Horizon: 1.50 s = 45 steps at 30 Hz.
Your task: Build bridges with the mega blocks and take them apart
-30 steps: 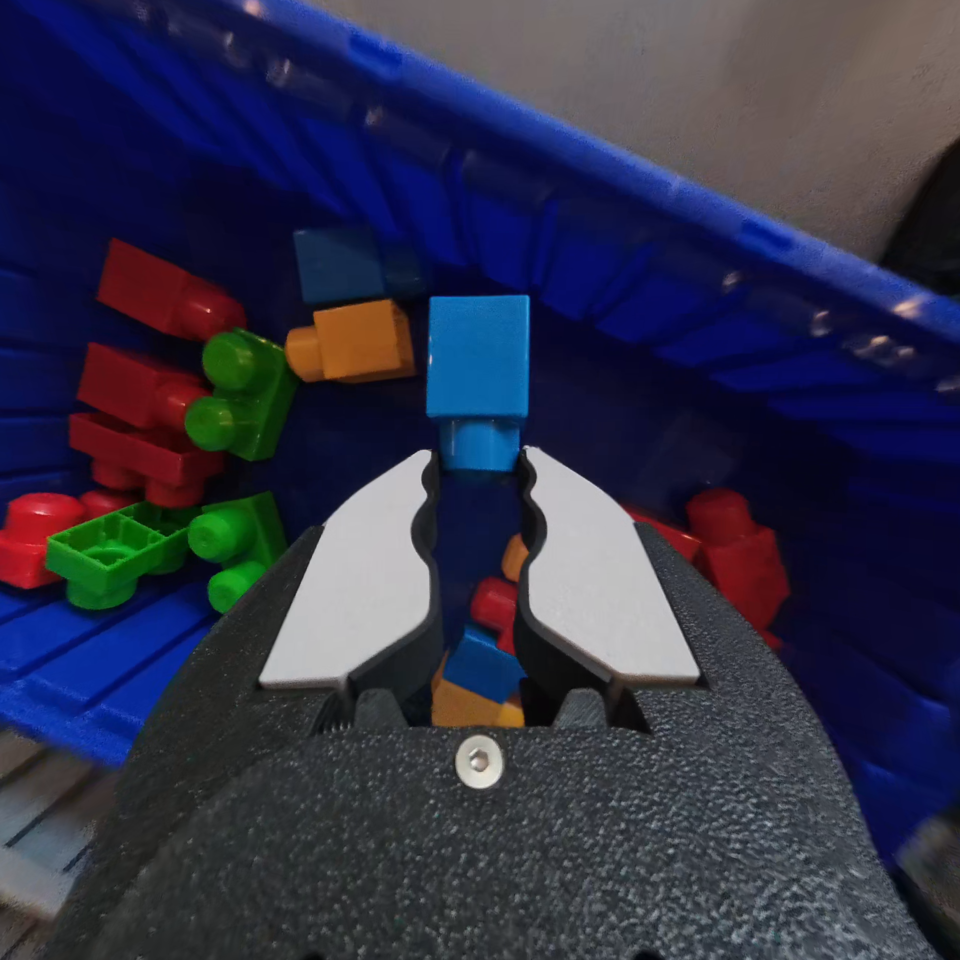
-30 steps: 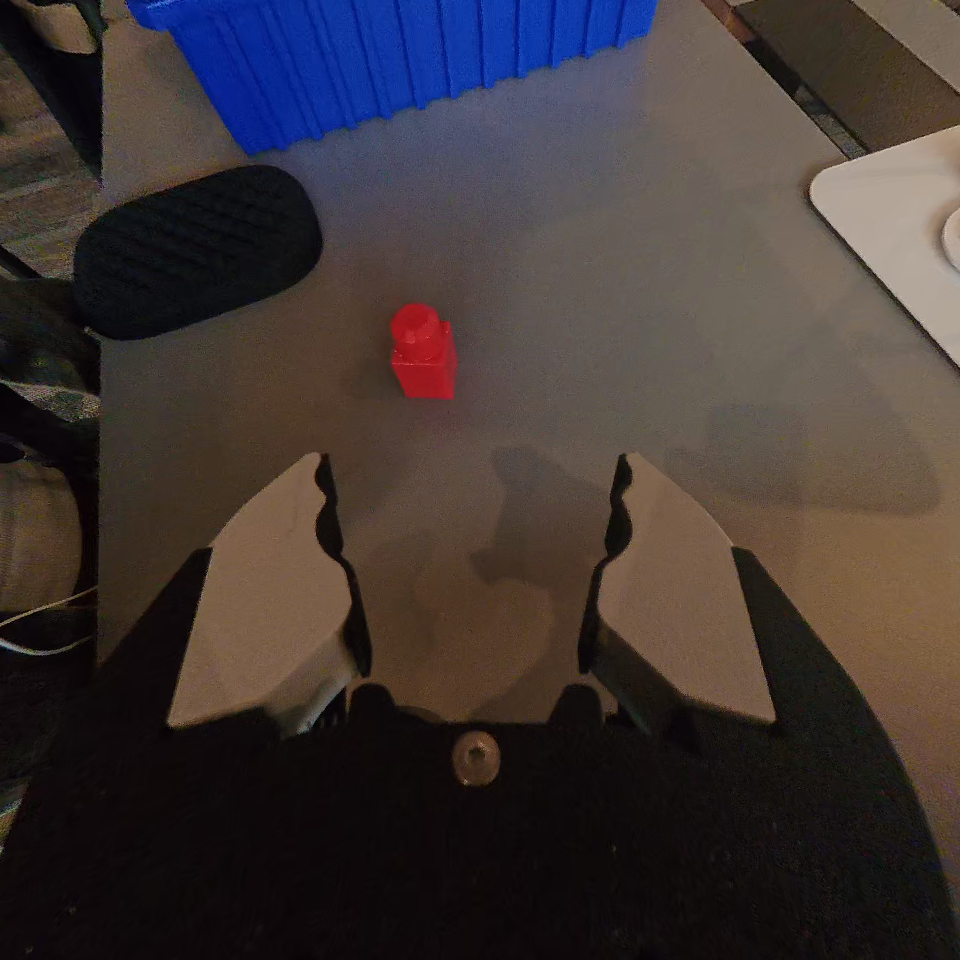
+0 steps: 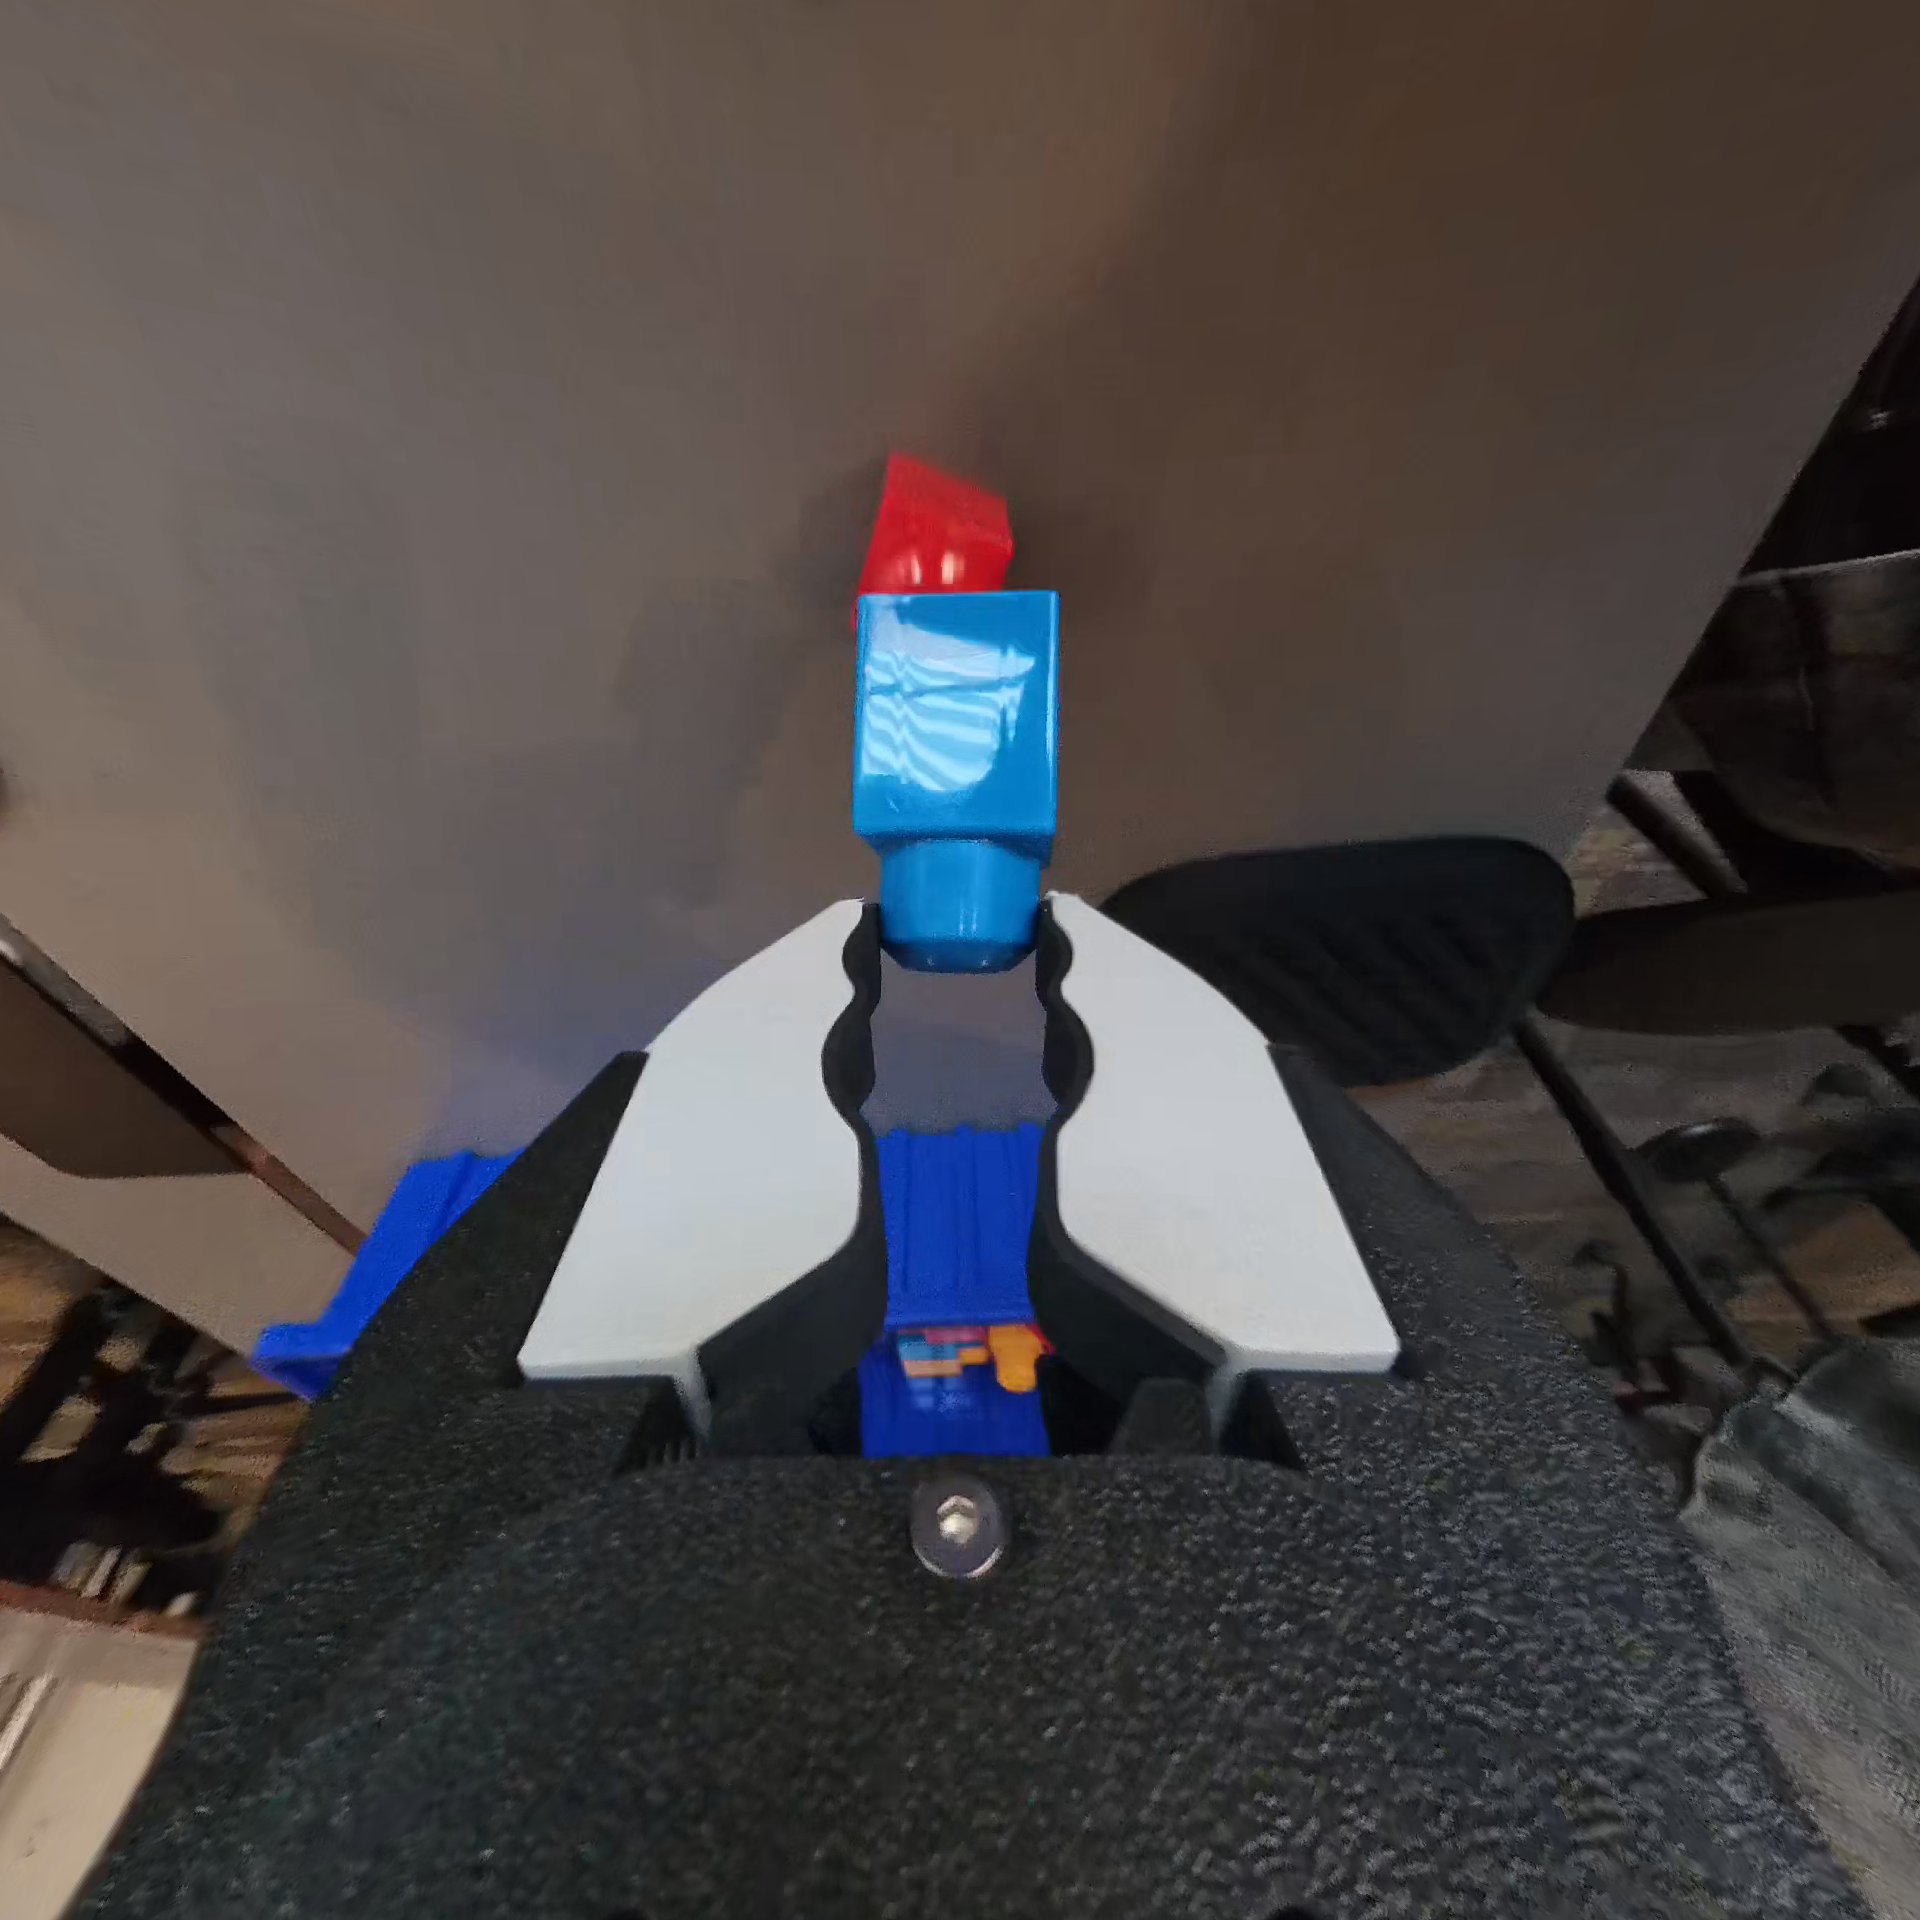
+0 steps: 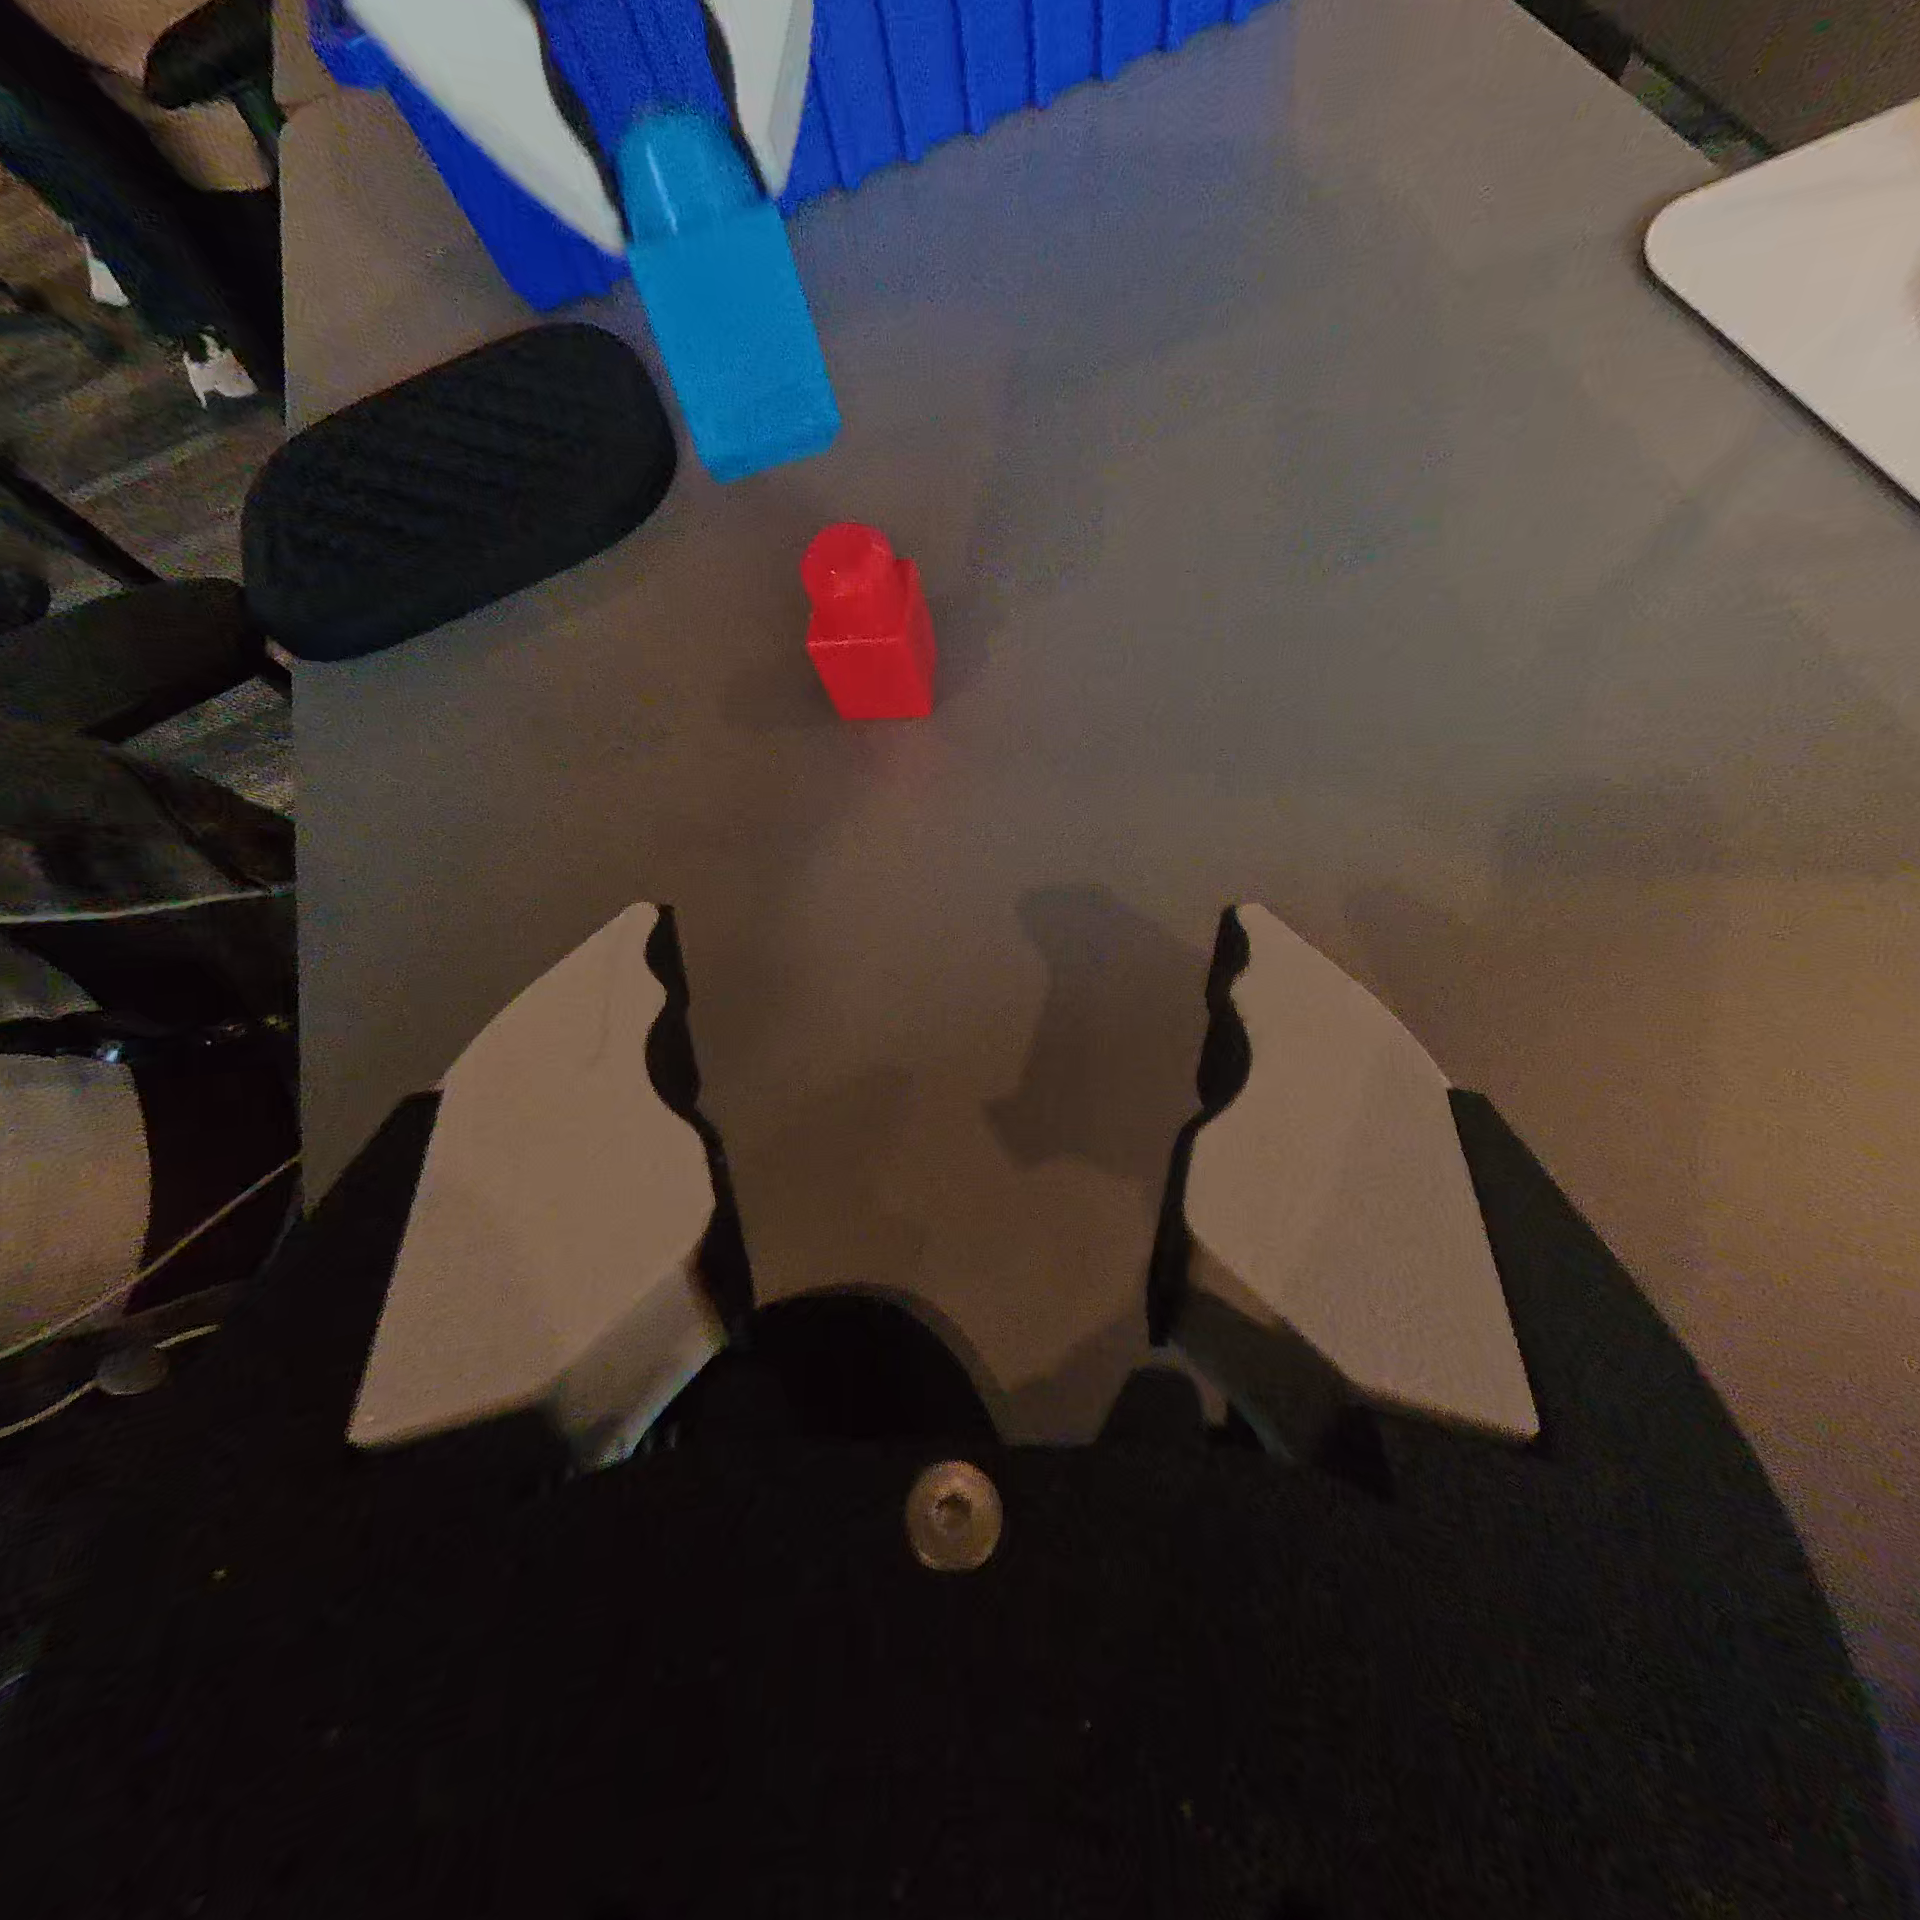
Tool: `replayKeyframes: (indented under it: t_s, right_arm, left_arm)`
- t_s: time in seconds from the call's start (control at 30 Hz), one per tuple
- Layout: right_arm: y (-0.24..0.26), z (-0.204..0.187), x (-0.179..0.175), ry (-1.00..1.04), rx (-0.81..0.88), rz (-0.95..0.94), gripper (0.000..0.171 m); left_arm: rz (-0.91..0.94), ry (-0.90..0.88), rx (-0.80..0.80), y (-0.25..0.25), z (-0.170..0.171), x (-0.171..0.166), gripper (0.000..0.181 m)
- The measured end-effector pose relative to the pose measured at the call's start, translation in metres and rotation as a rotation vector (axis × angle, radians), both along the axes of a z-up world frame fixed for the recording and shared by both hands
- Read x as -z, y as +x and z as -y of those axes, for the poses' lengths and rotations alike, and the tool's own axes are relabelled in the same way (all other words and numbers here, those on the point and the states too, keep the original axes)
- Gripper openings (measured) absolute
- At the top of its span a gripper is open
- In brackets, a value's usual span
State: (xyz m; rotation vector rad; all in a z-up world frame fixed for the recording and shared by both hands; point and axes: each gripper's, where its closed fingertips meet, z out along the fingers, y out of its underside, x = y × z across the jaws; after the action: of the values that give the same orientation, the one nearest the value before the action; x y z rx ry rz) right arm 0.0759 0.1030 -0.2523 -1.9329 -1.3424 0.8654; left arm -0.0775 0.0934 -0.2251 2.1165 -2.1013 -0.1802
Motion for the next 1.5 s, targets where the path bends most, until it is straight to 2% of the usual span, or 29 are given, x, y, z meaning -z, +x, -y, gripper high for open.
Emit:
replayKeyframes:
  t_s: [0.23, 0.53, 0.93, 1.27, 1.37, 1.5]
  right_arm:
    - [0.015, -0.007, 0.007, -0.089, 0.055, -0.027, 0.095]
    - [0.027, -0.010, 0.013, -0.135, 0.091, -0.024, 0.095]
    - [0.030, -0.005, 0.025, -0.160, 0.073, 0.038, 0.096]
    - [0.030, -0.004, 0.026, -0.160, 0.070, 0.044, 0.096]
    - [0.030, -0.005, 0.025, -0.151, 0.068, 0.041, 0.095]
    - [0.028, -0.006, 0.022, -0.130, 0.063, 0.028, 0.095]
  left_arm:
    - [-0.123, 0.024, 0.117, 0.039, -0.001, 0.032, 0.028]
    - [-0.304, 0.048, 0.194, 0.042, -0.002, 0.046, 0.028]
    - [-0.395, 0.050, 0.210, 0.039, 0.000, 0.056, 0.028]
    - [-0.303, 0.055, 0.197, 0.044, 0.000, 0.052, 0.037]
    - [-0.133, 0.063, 0.151, 0.050, 0.000, 0.041, 0.034]
    - [0.267, 0.096, 0.062, 0.060, -0.001, 0.011, 0.033]
